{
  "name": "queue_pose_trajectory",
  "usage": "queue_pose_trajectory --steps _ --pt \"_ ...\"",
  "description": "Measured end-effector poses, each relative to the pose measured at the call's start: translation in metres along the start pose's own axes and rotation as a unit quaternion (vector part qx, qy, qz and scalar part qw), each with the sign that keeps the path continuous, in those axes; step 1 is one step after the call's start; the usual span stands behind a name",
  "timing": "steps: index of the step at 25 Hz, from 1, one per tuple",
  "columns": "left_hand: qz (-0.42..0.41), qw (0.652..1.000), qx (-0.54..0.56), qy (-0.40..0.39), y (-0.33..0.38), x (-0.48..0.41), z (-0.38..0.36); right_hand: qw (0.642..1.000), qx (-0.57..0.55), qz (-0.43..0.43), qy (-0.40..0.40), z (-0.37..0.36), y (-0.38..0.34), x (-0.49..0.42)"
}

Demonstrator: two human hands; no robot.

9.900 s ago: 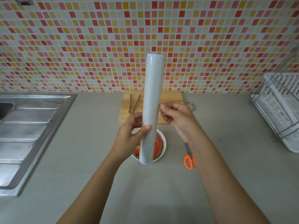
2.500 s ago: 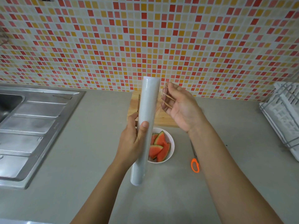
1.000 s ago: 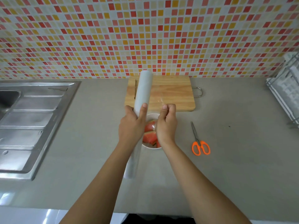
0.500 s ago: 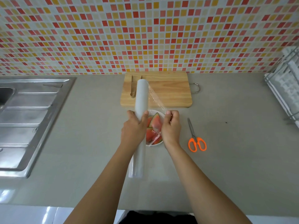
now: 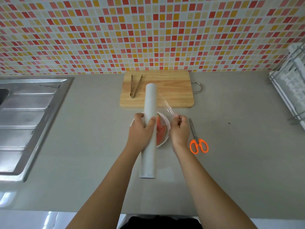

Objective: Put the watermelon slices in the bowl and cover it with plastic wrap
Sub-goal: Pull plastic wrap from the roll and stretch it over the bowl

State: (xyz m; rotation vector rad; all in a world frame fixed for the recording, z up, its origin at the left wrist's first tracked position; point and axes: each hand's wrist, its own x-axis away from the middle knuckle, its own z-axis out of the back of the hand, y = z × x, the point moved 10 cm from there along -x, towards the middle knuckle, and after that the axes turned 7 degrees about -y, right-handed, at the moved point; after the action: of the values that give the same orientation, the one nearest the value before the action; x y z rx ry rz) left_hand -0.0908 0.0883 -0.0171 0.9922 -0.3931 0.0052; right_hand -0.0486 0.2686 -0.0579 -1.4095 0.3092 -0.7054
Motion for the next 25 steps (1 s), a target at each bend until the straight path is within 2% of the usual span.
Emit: queue_pose_trajectory --steps 3,5,6,8,10,13,15,25 --pt "-0.023 0.998 0.053 0.006 0.007 0.003 0.012 0.998 -0.050 -0.030 0.011 0.011 0.001 0.001" --pt "-0.057 0.995 0.081 -0.005 0.019 0.001 0.028 0.995 -0.088 -0.037 -0.013 0.014 0.000 0.006" --pt "-0.076 0.992 0.097 -0.015 0.027 -0.001 0.036 0.992 -0.106 -0.036 -0.053 0.007 -0.002 0.009" --pt "-0.115 0.986 0.119 -0.027 0.042 -0.005 0.053 0.973 -0.138 -0.043 -0.181 -0.025 -0.005 0.024" --pt "-0.142 0.981 0.126 -0.030 0.055 -0.009 0.068 0.929 -0.182 -0.065 -0.317 -0.065 -0.011 0.051" --pt "-0.158 0.978 0.127 -0.043 0.065 -0.015 0.080 0.879 -0.229 -0.077 -0.410 -0.101 -0.025 0.080" --pt "-0.161 0.978 0.127 -0.049 0.068 -0.016 0.084 0.873 -0.236 -0.064 -0.421 -0.111 -0.035 0.086" --pt "-0.171 0.975 0.133 -0.052 0.073 -0.020 0.095 0.900 -0.234 -0.040 -0.366 -0.110 -0.037 0.082"
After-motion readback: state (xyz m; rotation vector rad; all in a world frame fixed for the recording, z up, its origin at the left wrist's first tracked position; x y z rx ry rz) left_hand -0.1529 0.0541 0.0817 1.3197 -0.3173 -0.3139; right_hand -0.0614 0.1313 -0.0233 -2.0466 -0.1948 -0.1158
